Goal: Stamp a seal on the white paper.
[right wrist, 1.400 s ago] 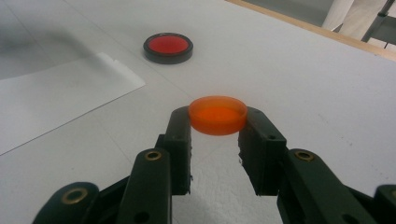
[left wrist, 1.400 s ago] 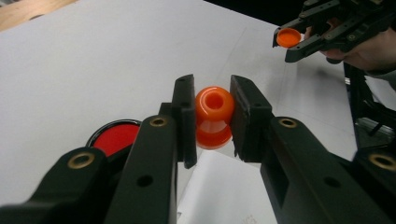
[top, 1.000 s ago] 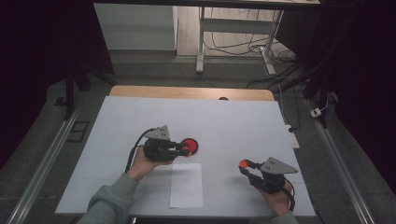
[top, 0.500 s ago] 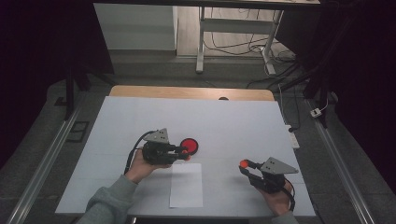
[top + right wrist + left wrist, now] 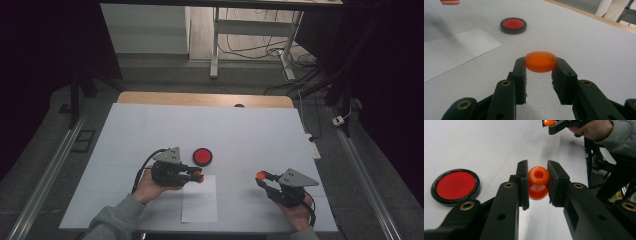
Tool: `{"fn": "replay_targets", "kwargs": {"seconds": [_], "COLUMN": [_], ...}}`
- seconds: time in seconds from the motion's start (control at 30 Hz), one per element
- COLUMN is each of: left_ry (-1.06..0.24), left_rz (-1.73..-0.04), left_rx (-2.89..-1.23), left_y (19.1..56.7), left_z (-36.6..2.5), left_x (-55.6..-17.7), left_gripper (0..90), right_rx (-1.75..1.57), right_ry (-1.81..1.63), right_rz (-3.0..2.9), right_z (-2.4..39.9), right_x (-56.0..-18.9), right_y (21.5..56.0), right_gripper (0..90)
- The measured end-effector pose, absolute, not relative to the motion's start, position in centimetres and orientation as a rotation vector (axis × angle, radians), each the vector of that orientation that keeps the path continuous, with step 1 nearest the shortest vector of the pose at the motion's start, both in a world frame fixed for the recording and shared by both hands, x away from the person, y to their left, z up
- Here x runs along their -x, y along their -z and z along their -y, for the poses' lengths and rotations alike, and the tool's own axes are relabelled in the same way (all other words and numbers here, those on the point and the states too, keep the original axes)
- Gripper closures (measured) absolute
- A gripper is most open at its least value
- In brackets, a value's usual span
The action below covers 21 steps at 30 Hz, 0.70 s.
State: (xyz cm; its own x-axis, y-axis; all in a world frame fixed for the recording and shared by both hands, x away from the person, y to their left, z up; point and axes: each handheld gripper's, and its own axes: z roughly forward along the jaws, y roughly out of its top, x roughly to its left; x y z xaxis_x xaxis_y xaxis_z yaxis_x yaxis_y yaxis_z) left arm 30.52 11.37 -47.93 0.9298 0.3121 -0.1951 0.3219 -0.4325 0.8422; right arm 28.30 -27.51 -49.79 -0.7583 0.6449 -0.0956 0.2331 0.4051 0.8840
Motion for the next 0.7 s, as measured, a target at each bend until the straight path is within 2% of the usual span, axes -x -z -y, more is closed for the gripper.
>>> {"fn": "replay_targets", "kwargs": {"seconds": [0.7], "left_ry": [0.039], "left_rz": [-0.459], "left_rx": [-2.085], "left_y": [49.4], "left_z": [-10.8], "left_x": [-30.0], "left_gripper": [72.7], "right_rx": [-0.763], "right_ry": [-1.303], "right_rz": [-2.24], "right_z": [27.5], "right_x": [-28.4], "right_y": [50.0], "right_gripper": [64.7]}}
